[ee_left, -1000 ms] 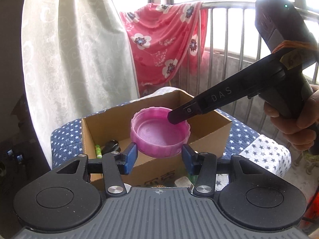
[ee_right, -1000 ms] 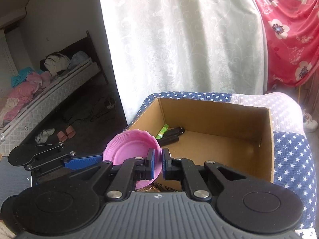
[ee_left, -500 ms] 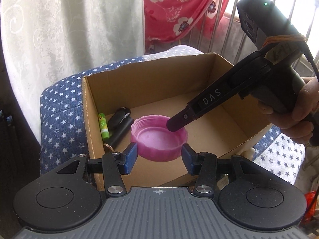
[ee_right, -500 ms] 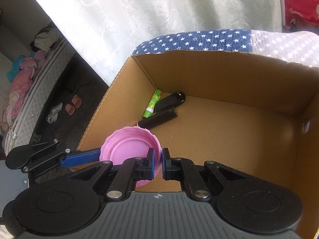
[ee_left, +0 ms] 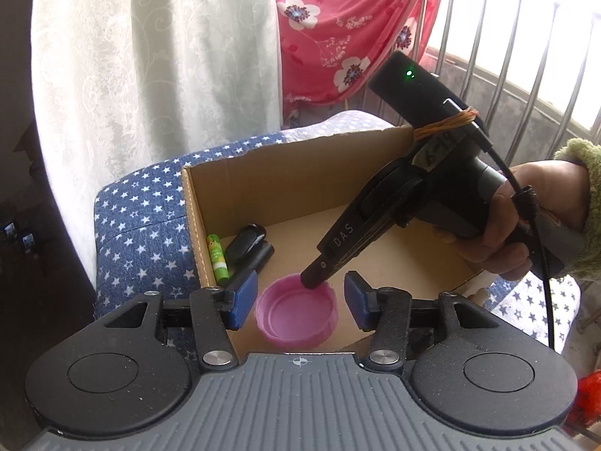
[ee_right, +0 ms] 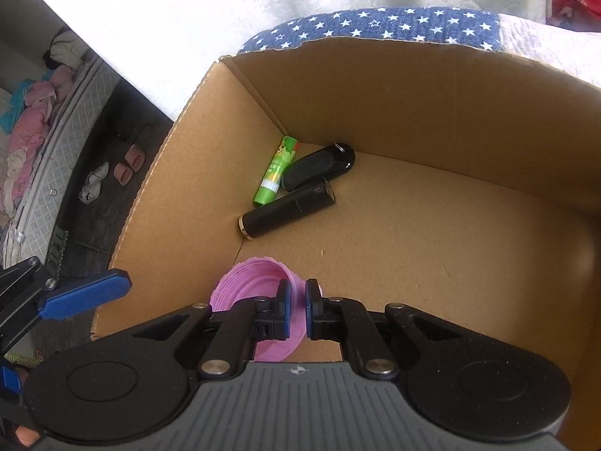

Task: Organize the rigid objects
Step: 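Move the right gripper back to the black tape roll and grasp it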

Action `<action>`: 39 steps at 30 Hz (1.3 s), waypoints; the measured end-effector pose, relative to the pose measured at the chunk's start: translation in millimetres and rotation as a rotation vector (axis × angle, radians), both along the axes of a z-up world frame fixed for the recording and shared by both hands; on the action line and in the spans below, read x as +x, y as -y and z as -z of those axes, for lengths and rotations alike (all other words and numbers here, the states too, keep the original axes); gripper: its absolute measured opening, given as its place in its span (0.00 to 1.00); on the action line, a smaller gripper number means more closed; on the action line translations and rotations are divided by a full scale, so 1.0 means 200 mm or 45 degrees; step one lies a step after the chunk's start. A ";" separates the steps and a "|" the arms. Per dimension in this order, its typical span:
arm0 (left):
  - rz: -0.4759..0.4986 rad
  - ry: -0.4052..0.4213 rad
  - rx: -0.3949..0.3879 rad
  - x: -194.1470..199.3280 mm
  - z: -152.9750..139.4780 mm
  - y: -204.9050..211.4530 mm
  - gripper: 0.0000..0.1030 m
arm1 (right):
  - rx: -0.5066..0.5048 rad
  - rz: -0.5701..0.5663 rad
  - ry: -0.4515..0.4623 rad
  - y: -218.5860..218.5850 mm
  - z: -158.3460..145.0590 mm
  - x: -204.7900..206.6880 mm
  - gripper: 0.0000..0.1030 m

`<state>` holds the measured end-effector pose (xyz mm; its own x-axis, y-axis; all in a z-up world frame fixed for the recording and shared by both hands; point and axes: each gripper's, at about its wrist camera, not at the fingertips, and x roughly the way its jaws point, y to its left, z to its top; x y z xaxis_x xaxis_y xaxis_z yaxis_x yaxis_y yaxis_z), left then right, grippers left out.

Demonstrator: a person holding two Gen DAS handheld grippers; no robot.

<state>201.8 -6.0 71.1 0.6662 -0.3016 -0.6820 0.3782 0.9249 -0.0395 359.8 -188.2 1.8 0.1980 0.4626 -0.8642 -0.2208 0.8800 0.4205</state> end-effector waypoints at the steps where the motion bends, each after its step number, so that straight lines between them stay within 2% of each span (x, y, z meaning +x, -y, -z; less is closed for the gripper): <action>1: 0.001 0.019 -0.001 -0.02 -0.01 0.00 0.50 | 0.001 -0.001 0.000 -0.01 0.00 0.01 0.09; 8: -0.032 0.109 -0.023 -0.15 -0.07 -0.04 0.50 | 0.018 0.023 0.002 0.00 0.00 0.04 0.10; 14: -0.073 0.164 -0.093 -0.30 -0.08 -0.13 0.50 | 0.113 0.078 0.105 0.11 -0.18 -0.08 0.10; 21: -0.081 0.156 -0.178 -0.47 -0.04 -0.20 0.50 | 0.210 0.147 0.357 0.31 -0.46 -0.50 0.10; 27: -0.050 0.098 -0.233 -0.56 0.06 -0.16 0.51 | 0.250 0.188 0.542 0.40 -0.57 -0.90 0.10; 31: -0.007 0.038 -0.204 -0.63 0.14 -0.12 0.51 | 0.219 0.179 0.609 0.36 -0.50 -1.10 0.10; 35: 0.035 0.001 -0.137 -0.69 0.23 -0.04 0.56 | 0.199 0.148 0.517 0.28 -0.30 -1.20 0.10; 39: 0.045 -0.073 -0.076 -0.70 0.35 0.01 0.57 | 0.160 0.133 0.435 0.16 -0.12 -1.23 0.10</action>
<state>62.8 -8.2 0.7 0.6150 -0.3652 -0.6988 0.4060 0.9064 -0.1164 114.7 -220.6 26.4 0.5169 0.5231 -0.6776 -0.2786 0.8513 0.4446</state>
